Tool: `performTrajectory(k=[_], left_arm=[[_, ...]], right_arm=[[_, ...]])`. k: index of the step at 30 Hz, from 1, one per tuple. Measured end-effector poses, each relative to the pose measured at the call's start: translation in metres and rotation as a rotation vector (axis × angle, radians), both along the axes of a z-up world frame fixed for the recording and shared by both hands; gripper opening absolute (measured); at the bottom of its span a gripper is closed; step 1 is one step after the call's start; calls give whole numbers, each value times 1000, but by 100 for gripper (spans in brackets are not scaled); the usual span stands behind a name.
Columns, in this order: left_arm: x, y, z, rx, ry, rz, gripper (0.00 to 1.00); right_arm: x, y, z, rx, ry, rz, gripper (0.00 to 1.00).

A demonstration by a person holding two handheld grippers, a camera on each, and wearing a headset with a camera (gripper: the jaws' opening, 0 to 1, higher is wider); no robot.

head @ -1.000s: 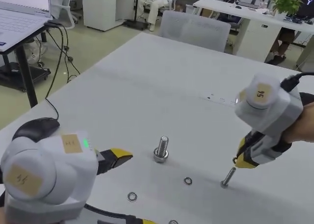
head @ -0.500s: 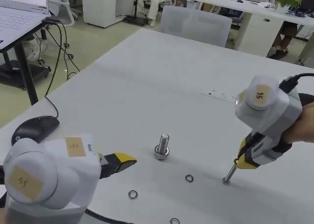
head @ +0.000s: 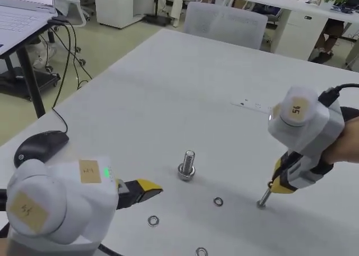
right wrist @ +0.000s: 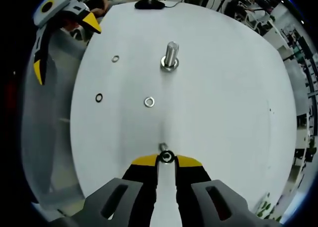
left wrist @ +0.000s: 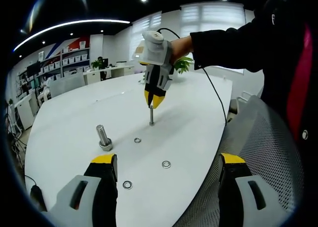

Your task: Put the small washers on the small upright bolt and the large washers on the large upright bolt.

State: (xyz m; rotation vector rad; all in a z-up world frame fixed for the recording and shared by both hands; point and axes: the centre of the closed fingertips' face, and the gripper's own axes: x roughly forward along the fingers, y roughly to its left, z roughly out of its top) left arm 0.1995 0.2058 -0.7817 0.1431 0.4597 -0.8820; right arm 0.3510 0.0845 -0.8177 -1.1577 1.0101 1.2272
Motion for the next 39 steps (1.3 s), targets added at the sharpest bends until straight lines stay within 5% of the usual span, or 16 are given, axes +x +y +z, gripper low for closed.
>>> performTrajectory(k=[39], left_arm=[[-2, 4, -6, 19, 25, 13, 83]], right_arm=[[0, 1, -56, -53, 50, 21, 14]])
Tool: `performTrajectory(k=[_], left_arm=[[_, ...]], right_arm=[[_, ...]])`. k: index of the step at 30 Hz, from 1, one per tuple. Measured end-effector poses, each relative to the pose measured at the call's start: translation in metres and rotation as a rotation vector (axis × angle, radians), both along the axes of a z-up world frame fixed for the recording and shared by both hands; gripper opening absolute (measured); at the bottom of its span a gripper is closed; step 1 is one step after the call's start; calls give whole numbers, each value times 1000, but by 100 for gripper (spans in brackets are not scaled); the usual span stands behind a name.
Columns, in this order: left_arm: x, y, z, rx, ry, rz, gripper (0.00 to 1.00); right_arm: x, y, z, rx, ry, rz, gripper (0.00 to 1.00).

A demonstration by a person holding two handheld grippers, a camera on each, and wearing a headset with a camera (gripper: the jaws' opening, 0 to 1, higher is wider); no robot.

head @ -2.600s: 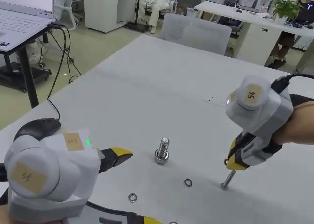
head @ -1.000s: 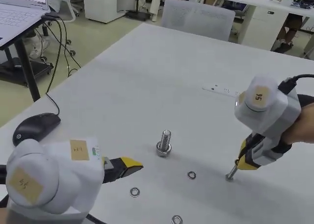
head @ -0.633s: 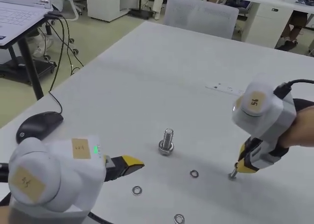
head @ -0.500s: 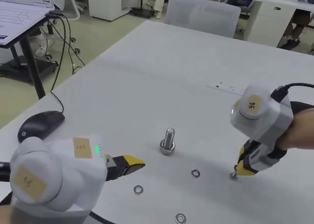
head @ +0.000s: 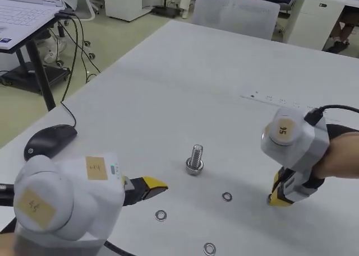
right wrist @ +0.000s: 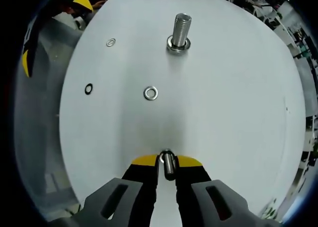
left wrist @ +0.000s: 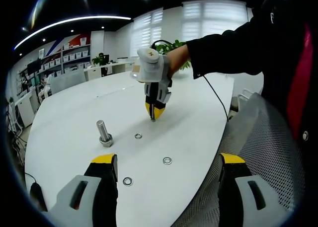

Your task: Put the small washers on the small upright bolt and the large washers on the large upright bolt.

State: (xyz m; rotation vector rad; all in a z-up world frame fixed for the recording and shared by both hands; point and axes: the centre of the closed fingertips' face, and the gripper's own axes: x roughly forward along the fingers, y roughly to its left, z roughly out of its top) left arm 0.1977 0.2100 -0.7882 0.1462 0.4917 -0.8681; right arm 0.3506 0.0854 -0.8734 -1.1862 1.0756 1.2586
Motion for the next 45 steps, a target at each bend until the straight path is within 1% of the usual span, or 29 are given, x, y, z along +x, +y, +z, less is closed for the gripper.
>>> performTrajectory(k=[7, 12, 15, 20, 23, 28, 35, 45], left_arm=[[0, 1, -1, 2, 2, 0, 83], [0, 1, -2, 6, 5, -3, 83], [0, 0, -2, 9, 7, -6, 83], [0, 0, -2, 10, 6, -8, 83], [-1, 1, -2, 10, 6, -8, 83], [0, 1, -1, 8, 0, -7, 82], [-1, 1, 1, 3, -13, -3, 82], [0, 3, 4, 4, -32, 7, 82]], right_arm=[[-1, 0, -4, -11, 2, 11, 14], [-1, 0, -4, -11, 0, 10, 14], [-1, 0, -4, -11, 2, 11, 17], [-1, 1, -2, -4, -2, 5, 19], [0, 3, 3, 4, -9, 8, 20], [1, 14, 15, 35, -27, 13, 21], [-5, 29, 27, 57, -48, 46, 22], [-20, 57, 29, 59, -44, 110, 23]])
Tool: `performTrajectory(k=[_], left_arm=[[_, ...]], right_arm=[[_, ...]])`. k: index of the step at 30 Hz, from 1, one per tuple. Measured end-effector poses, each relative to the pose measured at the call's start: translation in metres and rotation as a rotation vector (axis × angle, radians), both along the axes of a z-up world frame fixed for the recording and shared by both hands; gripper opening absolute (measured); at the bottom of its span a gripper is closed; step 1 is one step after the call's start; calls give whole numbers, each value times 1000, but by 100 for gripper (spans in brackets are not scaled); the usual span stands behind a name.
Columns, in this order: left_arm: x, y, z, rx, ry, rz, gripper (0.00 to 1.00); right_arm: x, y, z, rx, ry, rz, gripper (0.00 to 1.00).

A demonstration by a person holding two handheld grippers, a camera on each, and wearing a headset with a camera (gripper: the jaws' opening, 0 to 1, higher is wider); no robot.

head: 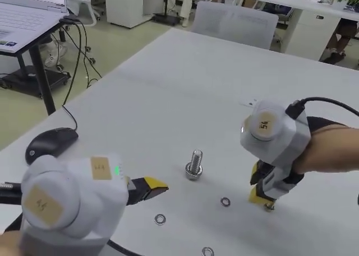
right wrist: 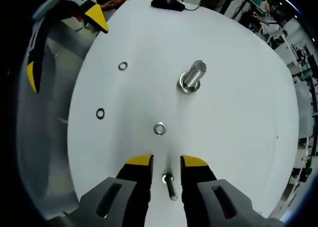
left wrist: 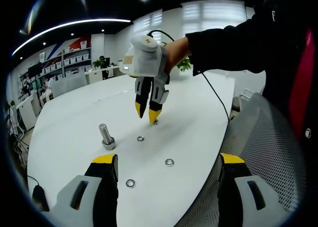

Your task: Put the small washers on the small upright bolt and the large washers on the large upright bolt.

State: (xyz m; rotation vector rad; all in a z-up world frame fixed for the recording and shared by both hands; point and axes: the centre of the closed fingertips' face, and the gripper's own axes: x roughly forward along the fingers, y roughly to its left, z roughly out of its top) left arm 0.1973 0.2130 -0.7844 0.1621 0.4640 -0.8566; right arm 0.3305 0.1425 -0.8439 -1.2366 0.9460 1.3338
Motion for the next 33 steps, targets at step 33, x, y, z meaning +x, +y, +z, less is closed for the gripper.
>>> performTrajectory(k=[33], left_arm=[[6, 1, 3, -4, -10, 14, 82]], right_arm=[[-7, 26, -35, -39, 55, 41, 22]])
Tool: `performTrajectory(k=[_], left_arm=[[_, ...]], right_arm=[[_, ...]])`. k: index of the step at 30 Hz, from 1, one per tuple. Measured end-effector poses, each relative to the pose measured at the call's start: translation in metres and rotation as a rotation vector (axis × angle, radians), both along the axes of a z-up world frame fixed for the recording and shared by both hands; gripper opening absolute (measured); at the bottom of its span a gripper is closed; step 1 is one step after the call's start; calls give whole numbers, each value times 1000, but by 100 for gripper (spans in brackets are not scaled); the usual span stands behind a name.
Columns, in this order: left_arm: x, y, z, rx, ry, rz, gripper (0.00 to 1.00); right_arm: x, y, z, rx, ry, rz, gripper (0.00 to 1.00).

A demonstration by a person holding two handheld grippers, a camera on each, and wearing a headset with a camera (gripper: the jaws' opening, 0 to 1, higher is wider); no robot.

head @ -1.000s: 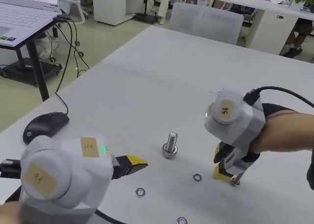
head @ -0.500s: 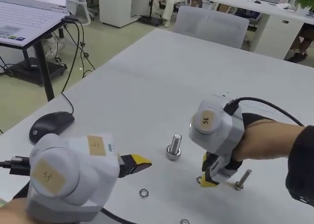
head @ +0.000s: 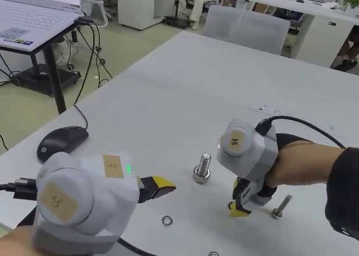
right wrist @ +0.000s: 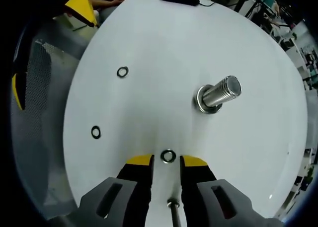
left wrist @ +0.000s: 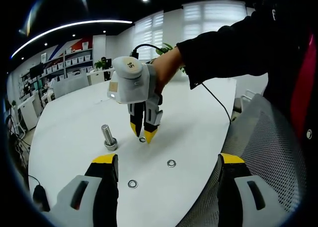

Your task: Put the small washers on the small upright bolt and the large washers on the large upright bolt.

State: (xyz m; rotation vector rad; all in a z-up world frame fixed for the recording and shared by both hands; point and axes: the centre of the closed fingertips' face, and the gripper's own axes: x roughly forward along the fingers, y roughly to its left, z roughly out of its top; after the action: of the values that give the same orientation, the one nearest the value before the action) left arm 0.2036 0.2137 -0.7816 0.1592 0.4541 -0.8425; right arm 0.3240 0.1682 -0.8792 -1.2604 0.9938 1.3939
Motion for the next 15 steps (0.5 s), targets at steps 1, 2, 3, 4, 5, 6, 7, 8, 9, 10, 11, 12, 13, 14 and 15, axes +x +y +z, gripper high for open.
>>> performTrajectory(k=[1, 2, 3, 4, 5, 6, 7, 8, 9, 10, 11, 12, 13, 14, 15], left_arm=[[0, 0, 0, 1, 0, 0, 82], [0, 0, 0, 1, 0, 0, 82], [0, 0, 0, 1, 1, 0, 82], [0, 0, 0, 2, 2, -1, 82], [0, 0, 0, 3, 2, 0, 82], [0, 0, 0, 2, 2, 0, 82], [0, 0, 0, 1, 2, 0, 82], [-1, 0, 0, 2, 3, 0, 82], [-1, 0, -1, 3, 3, 0, 82], [-1, 0, -1, 3, 3, -1, 82], [-1, 0, 0, 2, 3, -1, 82], [-2, -1, 0, 3, 4, -2, 82], [-2, -1, -1, 3, 5, -3, 81], [-2, -1, -1, 5, 5, -5, 81], [-2, -1, -1, 6, 5, -5, 81]], right_arm=[[0, 0, -1, 0, 0, 1, 22], [0, 0, -1, 1, 3, 0, 22], [-1, 0, -1, 1, 5, -1, 22], [-1, 1, -1, 1, 7, -4, 22], [0, 2, -1, 8, 3, -3, 22], [0, 1, -1, 7, 5, -5, 22], [-1, 1, -1, 8, 10, -11, 21], [-1, 1, -1, 8, 13, -13, 21], [-1, 1, -1, 10, 15, -14, 21], [-2, 1, -1, 10, 17, -16, 21], [-2, 1, -1, 11, 17, -17, 21], [-1, 0, -1, 13, 21, -21, 21], [-2, 0, -1, 13, 23, -24, 21], [-2, 0, -1, 14, 24, -26, 21], [-2, 0, -1, 14, 25, -28, 21]])
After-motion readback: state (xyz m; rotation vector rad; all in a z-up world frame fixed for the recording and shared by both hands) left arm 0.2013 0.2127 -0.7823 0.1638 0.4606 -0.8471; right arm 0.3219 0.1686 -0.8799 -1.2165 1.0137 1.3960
